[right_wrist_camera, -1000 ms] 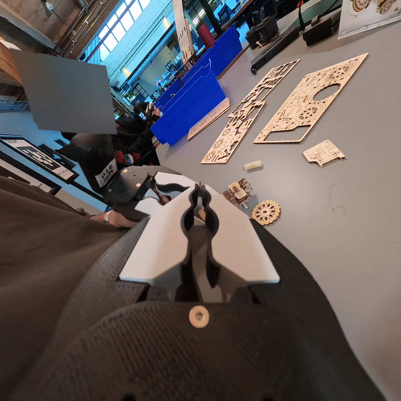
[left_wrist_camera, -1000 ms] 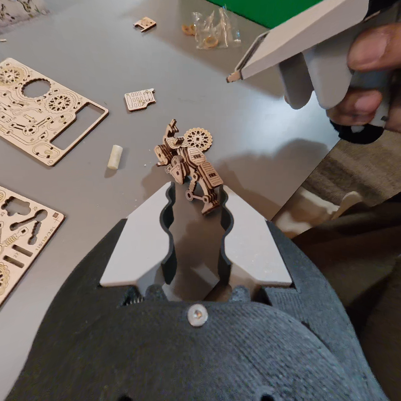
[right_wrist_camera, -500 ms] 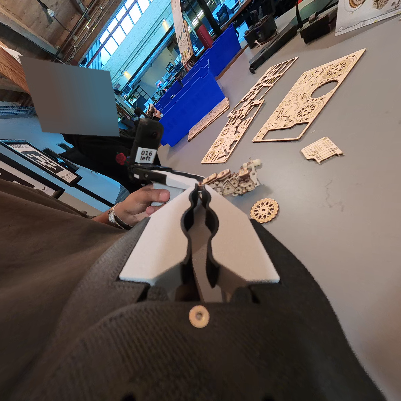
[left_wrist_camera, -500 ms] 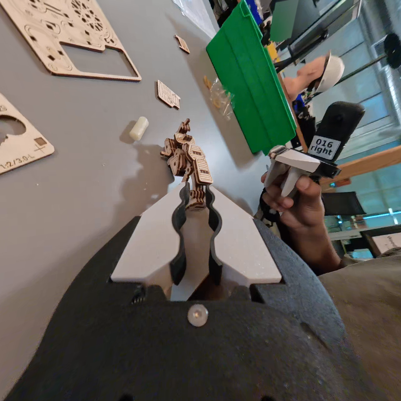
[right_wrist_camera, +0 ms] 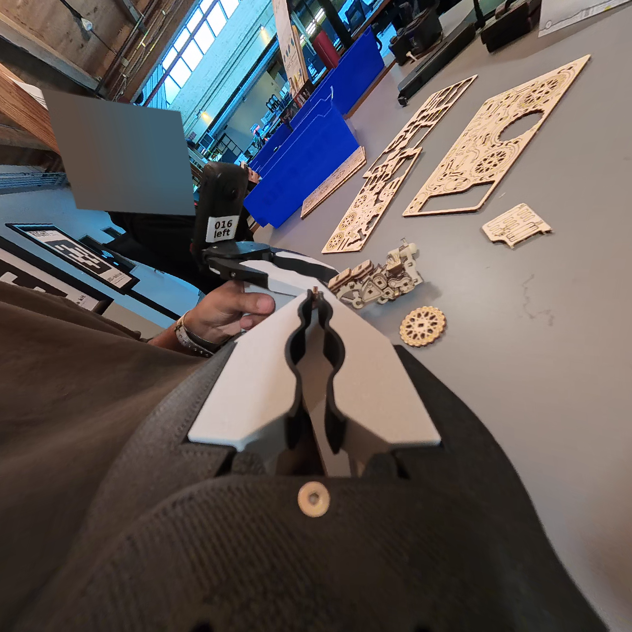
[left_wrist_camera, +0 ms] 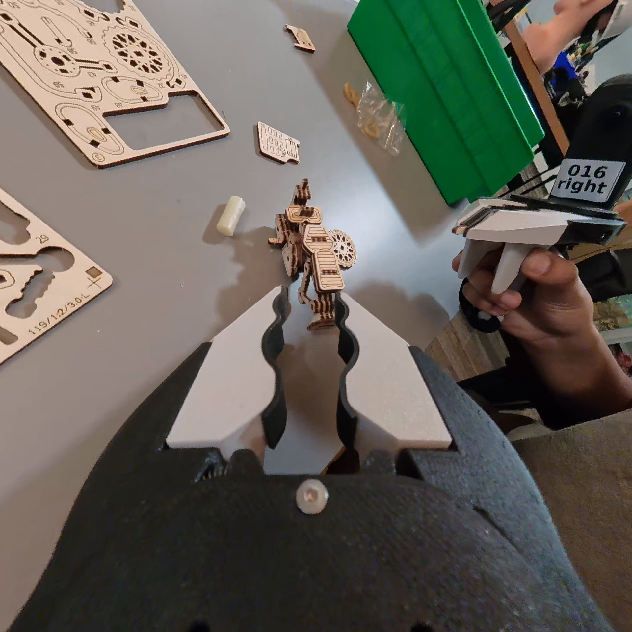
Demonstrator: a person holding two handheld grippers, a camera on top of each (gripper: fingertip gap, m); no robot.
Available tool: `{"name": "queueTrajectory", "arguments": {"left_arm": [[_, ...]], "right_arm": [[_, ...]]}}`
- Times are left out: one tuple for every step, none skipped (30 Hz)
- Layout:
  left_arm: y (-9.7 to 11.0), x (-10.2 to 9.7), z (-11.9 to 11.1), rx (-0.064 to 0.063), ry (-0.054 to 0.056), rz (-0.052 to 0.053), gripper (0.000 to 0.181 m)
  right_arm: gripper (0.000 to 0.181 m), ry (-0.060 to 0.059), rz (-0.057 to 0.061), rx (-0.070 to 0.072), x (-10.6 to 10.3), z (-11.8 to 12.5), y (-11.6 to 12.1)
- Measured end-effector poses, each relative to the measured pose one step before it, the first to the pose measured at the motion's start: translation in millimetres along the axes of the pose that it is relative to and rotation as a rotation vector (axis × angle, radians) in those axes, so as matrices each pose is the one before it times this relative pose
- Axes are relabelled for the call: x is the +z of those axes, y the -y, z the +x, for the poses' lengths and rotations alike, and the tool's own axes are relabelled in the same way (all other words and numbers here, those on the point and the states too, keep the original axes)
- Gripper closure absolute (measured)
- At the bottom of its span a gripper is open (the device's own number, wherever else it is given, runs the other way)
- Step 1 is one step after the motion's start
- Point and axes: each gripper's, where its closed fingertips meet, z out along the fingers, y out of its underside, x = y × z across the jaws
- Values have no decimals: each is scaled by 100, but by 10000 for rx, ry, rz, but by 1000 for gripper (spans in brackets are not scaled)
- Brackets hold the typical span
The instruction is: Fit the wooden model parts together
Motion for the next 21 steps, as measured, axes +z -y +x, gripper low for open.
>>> {"name": "queueTrajectory", "arguments": {"left_arm": [[-98,123,18,96,33,-108,157],[-142,119,5,130,54,-120,159],[-189,104,85,171,-3,-138,163],[-184,71,46,142,27,-125,168],[-171,68,-73,100,93,-116,168],[-97,22,16,68,14,-61,168],[-29,1,99,11,-65,-22,168],[16,-11,53,-85,-82,3,168],[91,-7,103,-174,-164,72,168],[215,-29,142,-309,-259,175,169],[346,-57,222,-469,-387,275,169],[371,-48,159,-557,-405,300,169],[300,-21,134,-511,-387,266,169],[199,13,55,-455,-302,215,169],[43,54,-55,-301,-166,113,169],[101,-20,23,-33,-43,102,169],[173,-82,-31,132,98,160,169],[139,-80,-26,104,85,147,169],[138,-59,40,0,-4,165,169],[230,-65,156,-101,-131,265,169],[195,-59,105,-197,-147,252,170]], "right_arm": [[181,-10,29,11,-124,63,70],[181,-6,34,23,-127,62,75],[181,4,23,35,-96,64,47],[181,5,5,40,-65,53,12],[181,7,-6,42,-27,50,-23],[181,14,-14,46,11,16,-47],[181,12,-27,53,51,8,-64],[181,-8,-57,74,106,53,-132],[181,-13,-81,96,172,38,-199],[181,-18,-106,126,235,61,-279],[181,-27,-125,153,302,68,-344],[181,-55,-130,178,368,112,-396],[181,-82,-86,208,425,151,-359],[181,-113,-32,279,461,220,-331],[181,-38,5,314,484,116,-259],[181,-59,14,313,447,175,-224],[181,-100,32,263,385,215,-210],[181,-188,52,210,290,346,-192],[181,-260,104,202,198,465,-113],[181,-236,174,224,127,435,-1],[181,-155,245,262,83,298,117]]}}
